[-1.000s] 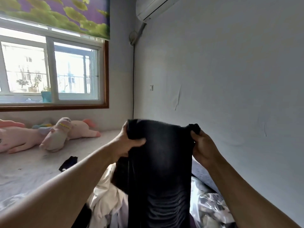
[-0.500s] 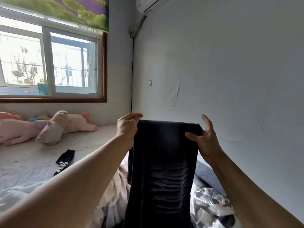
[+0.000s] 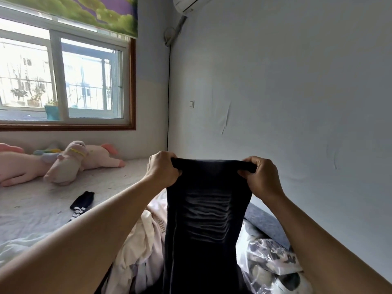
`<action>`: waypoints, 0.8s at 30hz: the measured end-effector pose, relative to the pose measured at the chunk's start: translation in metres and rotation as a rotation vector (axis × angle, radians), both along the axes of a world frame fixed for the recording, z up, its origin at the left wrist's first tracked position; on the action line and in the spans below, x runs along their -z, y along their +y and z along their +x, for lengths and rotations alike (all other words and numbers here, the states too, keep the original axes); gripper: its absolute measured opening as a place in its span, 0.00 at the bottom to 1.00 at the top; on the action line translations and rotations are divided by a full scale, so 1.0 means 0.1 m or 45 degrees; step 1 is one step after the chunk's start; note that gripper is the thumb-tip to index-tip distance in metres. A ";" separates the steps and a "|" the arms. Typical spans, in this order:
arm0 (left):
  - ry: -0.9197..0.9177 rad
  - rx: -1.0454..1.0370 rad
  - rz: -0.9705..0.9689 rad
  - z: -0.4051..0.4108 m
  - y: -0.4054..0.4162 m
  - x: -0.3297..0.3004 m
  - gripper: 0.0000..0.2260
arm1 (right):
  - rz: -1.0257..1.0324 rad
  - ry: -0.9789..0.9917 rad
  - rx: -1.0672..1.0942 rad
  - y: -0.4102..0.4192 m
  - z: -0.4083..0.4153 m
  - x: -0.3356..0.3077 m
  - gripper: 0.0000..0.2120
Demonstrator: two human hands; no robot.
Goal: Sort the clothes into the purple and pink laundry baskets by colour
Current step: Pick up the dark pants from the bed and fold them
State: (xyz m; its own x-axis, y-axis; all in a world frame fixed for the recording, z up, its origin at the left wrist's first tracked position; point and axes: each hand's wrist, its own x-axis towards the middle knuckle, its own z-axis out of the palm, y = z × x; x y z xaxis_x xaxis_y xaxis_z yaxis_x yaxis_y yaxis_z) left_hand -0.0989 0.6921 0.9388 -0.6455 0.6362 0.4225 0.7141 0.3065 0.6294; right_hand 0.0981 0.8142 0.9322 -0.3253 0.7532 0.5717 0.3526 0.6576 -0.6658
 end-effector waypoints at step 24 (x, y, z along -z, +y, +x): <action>-0.949 0.550 0.105 -0.04 -0.26 0.68 0.13 | -0.947 1.016 -0.553 -0.11 -0.33 -0.13 0.15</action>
State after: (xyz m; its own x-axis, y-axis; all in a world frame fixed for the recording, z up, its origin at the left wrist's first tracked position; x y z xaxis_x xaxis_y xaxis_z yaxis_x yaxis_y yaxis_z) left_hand -0.1031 0.6664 0.8711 -0.4815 0.8755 0.0407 0.1496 0.0363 0.9881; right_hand 0.0653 0.8027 0.9454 -0.3855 0.9017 0.1956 -0.4966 -0.0240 -0.8677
